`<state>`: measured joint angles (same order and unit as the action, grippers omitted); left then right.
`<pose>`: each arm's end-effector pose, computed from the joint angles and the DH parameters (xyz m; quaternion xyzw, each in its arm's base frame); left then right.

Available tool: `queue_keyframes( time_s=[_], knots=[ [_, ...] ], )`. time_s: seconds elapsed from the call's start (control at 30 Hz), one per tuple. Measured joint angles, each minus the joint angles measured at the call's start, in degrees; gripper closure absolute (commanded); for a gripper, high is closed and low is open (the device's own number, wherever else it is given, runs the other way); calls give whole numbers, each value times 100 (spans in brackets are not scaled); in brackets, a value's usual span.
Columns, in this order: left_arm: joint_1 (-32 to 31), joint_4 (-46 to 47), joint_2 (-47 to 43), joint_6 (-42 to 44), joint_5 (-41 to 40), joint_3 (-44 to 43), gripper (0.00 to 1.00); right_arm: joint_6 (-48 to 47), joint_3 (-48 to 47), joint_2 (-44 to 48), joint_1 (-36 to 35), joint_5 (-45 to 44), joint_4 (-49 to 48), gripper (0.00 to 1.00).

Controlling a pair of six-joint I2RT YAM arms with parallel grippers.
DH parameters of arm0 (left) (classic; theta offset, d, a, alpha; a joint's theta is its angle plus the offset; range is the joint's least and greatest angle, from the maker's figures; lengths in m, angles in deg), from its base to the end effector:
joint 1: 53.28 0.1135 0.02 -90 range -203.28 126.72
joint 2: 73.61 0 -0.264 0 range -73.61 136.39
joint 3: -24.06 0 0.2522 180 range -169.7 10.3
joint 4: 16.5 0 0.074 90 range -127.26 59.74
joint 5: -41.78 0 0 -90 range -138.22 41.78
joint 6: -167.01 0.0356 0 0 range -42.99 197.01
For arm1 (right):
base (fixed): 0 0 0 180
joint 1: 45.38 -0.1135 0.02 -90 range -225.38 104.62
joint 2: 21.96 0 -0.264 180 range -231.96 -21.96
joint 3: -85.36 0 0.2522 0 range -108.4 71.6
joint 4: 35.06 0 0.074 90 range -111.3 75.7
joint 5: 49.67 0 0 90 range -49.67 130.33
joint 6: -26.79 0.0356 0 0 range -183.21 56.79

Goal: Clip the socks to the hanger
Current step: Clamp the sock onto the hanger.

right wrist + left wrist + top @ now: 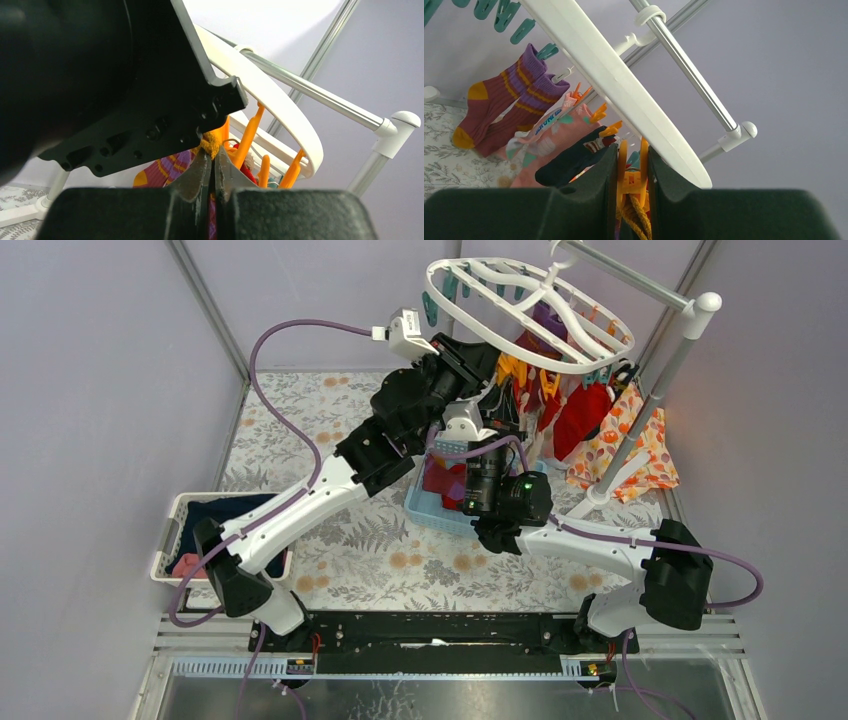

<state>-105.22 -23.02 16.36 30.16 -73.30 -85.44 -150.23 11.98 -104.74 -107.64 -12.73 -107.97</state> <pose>0.2345 -0.2750 0.4857 -0.1428 0.6145 -0.4921 0.5998 0.1547 0.2330 0.4196 -0.0825 0.4736 -0.2867 0.8287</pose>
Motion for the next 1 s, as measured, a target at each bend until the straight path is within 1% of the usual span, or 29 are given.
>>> queue_keyframes(
  time_s=[0.13,0.33,0.4,0.5,0.57,0.73,0.83,0.9,1.0],
  knots=[
    [0,-2,-50,-59,0,72,53,-11,0,-9,-13,-2,2,95],
    [-2,-66,-111,-201,26,181,36,-17,0,-26,-22,-24,7,95],
    [-2,-85,-131,-225,31,205,30,-22,0,-26,-22,-26,9,93],
    [-2,-101,-153,-247,39,240,22,-26,0,-33,-22,-28,11,77],
    [-2,-111,-179,-251,42,282,18,-44,0,-35,-24,-33,15,64],
    [26,-144,-315,-240,33,444,11,-52,2,-37,-33,-98,-4,37],
    [42,-151,-446,-164,44,564,8,-59,28,-31,-44,-140,-22,23],
    [35,-146,-553,-79,68,669,7,-61,83,-28,-68,-153,-22,18],
    [24,-146,-769,63,160,916,7,-72,291,7,-203,-153,-17,7]
  ],
)
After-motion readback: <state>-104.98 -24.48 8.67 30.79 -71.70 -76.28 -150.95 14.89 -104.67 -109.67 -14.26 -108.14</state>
